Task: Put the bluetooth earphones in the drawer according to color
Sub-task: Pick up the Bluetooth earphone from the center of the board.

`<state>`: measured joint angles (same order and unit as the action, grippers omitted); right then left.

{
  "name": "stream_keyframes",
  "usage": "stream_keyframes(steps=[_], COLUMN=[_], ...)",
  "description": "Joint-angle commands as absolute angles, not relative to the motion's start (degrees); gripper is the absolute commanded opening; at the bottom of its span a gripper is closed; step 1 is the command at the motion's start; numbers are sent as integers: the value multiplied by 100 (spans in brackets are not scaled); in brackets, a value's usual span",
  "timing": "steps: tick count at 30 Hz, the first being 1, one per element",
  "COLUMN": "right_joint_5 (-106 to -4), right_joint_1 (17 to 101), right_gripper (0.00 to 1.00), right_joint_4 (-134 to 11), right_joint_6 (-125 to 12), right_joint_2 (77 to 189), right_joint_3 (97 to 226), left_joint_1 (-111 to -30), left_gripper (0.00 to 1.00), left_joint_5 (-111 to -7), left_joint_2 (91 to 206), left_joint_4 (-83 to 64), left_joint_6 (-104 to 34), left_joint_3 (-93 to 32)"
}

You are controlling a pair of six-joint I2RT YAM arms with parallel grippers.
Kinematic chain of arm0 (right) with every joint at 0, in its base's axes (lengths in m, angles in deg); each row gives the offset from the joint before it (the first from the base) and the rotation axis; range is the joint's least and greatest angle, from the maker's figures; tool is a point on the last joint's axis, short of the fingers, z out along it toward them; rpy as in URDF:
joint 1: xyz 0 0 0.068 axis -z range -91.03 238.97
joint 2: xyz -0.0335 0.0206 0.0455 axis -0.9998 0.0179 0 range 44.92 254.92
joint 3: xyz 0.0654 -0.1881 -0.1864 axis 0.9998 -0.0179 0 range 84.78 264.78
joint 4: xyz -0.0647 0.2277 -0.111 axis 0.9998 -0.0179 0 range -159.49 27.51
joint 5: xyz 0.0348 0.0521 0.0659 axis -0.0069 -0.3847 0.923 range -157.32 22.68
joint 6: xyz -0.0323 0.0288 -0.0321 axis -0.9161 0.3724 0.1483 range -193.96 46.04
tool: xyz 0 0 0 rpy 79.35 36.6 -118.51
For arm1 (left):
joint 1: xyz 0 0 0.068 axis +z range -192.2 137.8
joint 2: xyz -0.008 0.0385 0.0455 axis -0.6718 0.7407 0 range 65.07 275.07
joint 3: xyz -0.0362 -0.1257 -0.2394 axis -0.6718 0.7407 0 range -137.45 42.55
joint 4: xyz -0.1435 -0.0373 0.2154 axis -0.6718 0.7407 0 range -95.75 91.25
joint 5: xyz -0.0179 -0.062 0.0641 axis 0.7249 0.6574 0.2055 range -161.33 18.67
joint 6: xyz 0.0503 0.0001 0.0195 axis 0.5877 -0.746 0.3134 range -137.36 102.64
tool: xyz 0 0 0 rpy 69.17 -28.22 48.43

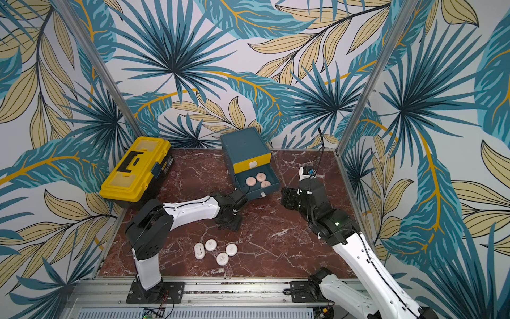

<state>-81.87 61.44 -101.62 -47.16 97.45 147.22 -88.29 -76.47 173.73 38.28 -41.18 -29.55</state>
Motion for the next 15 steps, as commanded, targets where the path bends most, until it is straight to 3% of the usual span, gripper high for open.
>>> stream_keyframes(steps=[1, 10, 15], right_joint_5=[-8239, -8173, -8157], right_joint_1=[6127, 6121, 6122], right_gripper=[72, 72, 72], right_joint_4=[-10213, -10213, -10208], right_joint_6=[-4655, -4637, -4622], right_joint_2=[9714, 9689, 9664], right_joint_3=[14593, 14570, 14542], left_joint_1=[-8849, -8862, -8936], left_gripper=[65, 50, 49], left_joint_5=[-7704, -7704, -7702], left_joint_2=[17262, 16988, 16764], left_joint_4=[3885, 3921, 4014], left_joint_6=[-4094, -4021, -4055], left_joint_3=[-3113, -3042, -2957])
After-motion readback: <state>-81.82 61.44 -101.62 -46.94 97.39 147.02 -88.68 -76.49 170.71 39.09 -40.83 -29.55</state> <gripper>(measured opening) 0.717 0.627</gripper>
